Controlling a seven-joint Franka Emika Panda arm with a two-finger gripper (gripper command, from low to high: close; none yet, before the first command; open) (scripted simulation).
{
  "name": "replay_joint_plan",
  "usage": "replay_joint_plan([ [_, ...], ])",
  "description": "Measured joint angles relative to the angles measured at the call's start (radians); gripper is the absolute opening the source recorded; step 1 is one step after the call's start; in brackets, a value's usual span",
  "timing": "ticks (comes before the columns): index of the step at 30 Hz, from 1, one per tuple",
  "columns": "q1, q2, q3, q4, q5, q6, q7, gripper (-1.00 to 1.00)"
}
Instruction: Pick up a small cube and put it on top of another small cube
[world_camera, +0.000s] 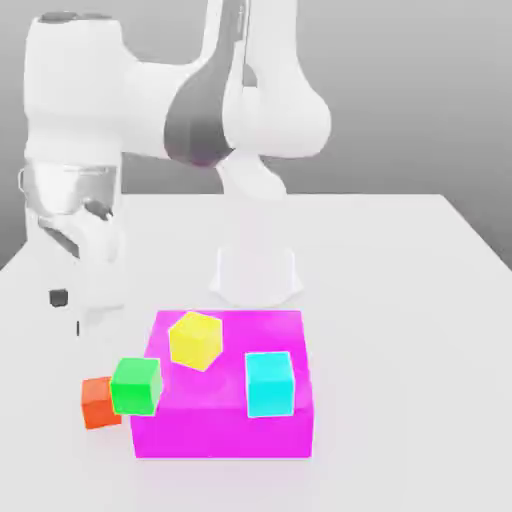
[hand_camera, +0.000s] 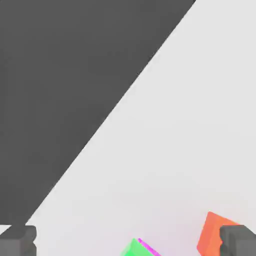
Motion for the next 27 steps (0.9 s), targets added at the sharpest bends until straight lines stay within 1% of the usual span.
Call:
replay_joint_plan([
  [4,-0.049,0.145,-0.012,-0.058,0.074,0.087,0.054,0.0],
  [7,-0.069,0.254,0.012,-0.05,0.119,0.17,0.037,0.0],
  [10,-0.094,0.362,0.042,-0.031,0.144,0.258,0.02,0.0],
  [11,-0.099,0.381,0.048,-0.027,0.147,0.273,0.017,-1.0],
  [18,-0.1,0.378,0.048,-0.028,0.143,0.271,0.021,-1.0],
  [24,-0.077,0.184,0.011,-0.064,0.085,0.115,0.063,-1.0],
  [25,-0.08,0.16,0.002,-0.047,0.062,0.099,0.064,-1.0],
  [27,-0.041,0.097,0.021,-0.014,0.033,0.037,0.1,-1.0],
])
